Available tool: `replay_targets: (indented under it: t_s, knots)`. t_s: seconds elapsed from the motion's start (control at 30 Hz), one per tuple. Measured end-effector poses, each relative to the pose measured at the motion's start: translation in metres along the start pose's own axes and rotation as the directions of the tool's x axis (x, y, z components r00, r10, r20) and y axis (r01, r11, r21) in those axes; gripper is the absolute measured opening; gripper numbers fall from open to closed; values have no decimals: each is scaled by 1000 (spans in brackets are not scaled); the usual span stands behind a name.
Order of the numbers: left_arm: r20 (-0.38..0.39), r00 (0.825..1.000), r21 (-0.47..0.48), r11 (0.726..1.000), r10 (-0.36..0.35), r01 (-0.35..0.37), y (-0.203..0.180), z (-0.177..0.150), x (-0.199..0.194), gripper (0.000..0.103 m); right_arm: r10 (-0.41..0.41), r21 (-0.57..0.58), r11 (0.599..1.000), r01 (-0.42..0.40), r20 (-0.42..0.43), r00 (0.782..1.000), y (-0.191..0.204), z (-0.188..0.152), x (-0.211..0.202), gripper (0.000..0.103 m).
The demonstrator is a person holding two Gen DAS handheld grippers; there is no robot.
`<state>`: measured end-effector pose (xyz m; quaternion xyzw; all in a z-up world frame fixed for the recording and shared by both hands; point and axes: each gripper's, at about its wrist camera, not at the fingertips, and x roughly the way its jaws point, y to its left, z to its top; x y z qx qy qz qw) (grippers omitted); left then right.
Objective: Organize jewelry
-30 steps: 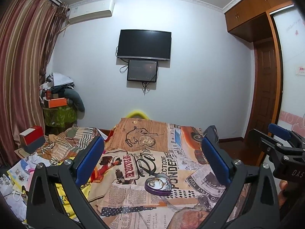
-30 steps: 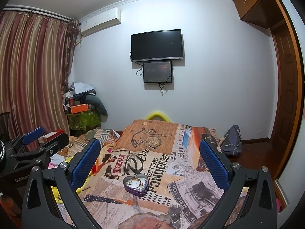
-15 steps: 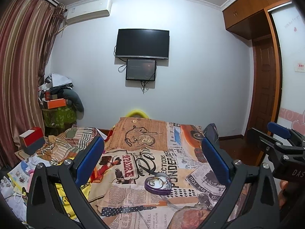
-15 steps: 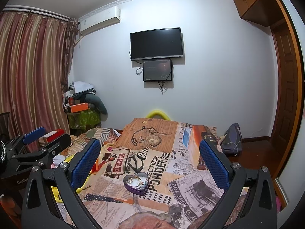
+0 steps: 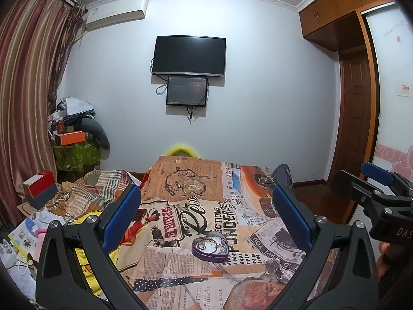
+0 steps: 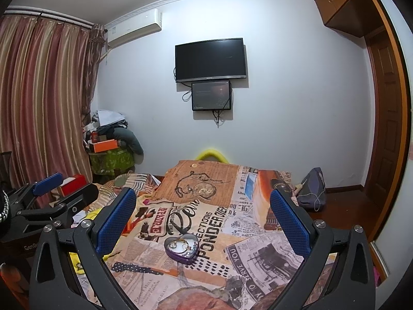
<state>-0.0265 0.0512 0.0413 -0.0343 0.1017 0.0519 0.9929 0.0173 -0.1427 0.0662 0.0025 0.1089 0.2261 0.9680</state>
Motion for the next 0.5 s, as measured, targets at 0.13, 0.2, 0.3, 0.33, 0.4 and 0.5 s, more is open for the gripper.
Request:
replay_targets:
  t_s: [0.13, 0.2, 0.3, 0.33, 0.4, 0.5]
  knots:
    - [-3, 1000, -2, 1000, -7, 7, 0, 0, 0, 102, -2, 4, 1000, 2, -3, 1000, -1, 0, 1, 103]
    - [-5, 1000, 1, 1000, -8, 8, 0, 0, 1, 102, -3, 3, 1000, 3, -4, 1000, -1, 0, 1, 103]
    - [-7, 1000, 5, 1000, -13, 13, 0, 0, 2, 102, -3, 3, 1000, 3, -5, 1000, -1, 0, 2, 103]
    - [-7, 1000, 5, 1000, -13, 13, 0, 0, 2, 102, -3, 4, 1000, 3, -7, 1000, -1, 0, 2, 103]
    - [-9, 1000, 5, 1000, -16, 16, 0, 0, 3, 102, -2, 5, 1000, 2, -9, 1000, -2, -1, 3, 103]
    - [-11, 1000, 3, 1000, -18, 18, 0, -1, 4, 102, -3, 6, 1000, 3, -11, 1000, -2, -2, 5, 103]
